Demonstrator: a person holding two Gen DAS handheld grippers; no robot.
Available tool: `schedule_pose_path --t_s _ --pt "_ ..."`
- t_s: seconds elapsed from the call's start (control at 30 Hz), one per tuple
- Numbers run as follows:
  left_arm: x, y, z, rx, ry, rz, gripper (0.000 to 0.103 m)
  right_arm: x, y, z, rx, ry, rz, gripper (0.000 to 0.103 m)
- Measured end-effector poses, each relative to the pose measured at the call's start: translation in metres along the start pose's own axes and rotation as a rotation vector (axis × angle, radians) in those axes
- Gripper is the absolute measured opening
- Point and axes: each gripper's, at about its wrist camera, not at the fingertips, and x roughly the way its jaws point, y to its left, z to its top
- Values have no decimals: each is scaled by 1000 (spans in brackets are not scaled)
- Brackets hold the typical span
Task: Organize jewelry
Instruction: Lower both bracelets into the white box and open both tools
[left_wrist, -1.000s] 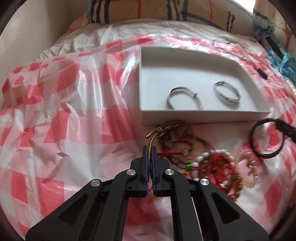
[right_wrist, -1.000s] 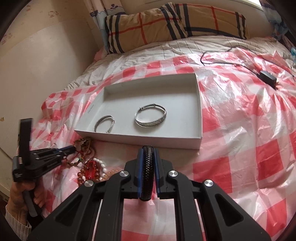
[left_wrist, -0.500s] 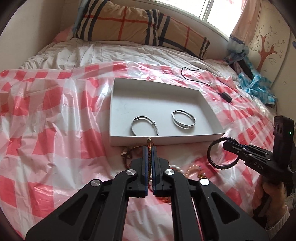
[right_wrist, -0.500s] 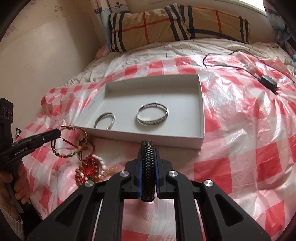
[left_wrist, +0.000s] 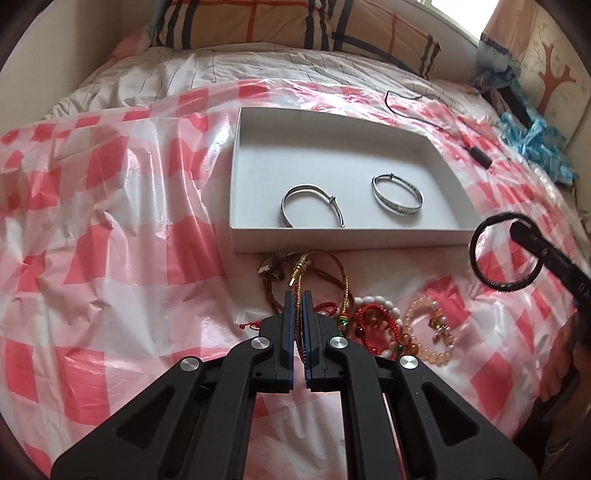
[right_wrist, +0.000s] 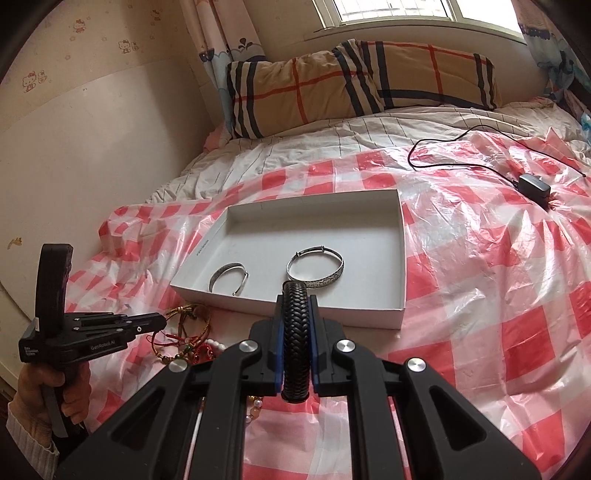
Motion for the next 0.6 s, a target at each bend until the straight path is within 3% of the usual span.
schedule_pose_path --t_s 0.17,0.3,0.33,0.43,0.53,0.6 --pt "-7 -1 3 -8 -32 -40 4 -4 -1 1 6 -18 16 12" --pt "-2 2 7 -17 -28 44 5 -5 0 2 6 -21 29 12" --pt "2 3 8 -13 -21 66 10 -5 1 2 5 -21 30 12" --pt "10 -2 8 33 -29 150 40 -4 1 2 5 -16 37 12" --pt "29 -11 7 92 -6 229 42 -3 2 2 2 -13 41 12" --pt "40 -13 5 109 26 247 37 -2 2 2 3 -11 44 12"
